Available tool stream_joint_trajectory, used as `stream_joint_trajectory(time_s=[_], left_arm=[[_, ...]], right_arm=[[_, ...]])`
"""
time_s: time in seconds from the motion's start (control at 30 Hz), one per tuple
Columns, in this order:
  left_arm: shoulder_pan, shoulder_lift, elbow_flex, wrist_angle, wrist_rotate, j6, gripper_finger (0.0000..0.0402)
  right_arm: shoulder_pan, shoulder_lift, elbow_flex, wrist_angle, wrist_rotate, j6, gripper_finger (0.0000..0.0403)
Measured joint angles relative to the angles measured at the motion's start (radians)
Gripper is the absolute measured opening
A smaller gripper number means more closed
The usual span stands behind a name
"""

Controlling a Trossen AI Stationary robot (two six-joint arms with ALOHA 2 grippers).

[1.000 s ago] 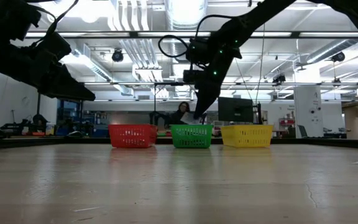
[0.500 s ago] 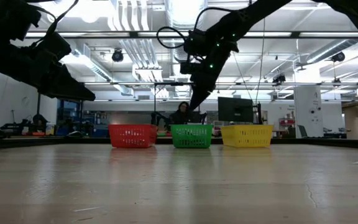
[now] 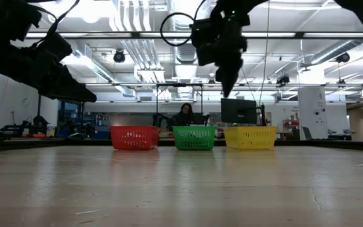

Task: Pick & Place First Aid Supplies
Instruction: Put the green bandage into the yellow basket

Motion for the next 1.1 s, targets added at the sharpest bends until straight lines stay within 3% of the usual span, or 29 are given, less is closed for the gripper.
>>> stream_joint_trajectory(time_s=[0.23,0.5,0.8,1.1], left_arm=[[0.0,0.0,0.0,0.0,0.0,0.001,0.0133],[0.0,0.0,0.0,-0.001,0.0,0.003,0.0133],[0.0,0.0,0.0,-0.001,0.0,0.02,0.0133],[0.0,0.0,0.0,0.0,0.0,0.018,0.0133]], right_arm=[[0.121,-0.107,-0.157,-0.055,-0.032,0.061,0.0134],[0.296,-0.291,-0.357,-0.029,-0.032,0.245,0.0124],[0.502,-0.5,-0.612,0.276,-0.032,0.509,0.0124],[0.631,-0.543,-0.807,0.45,-0.032,0.581,0.0127]])
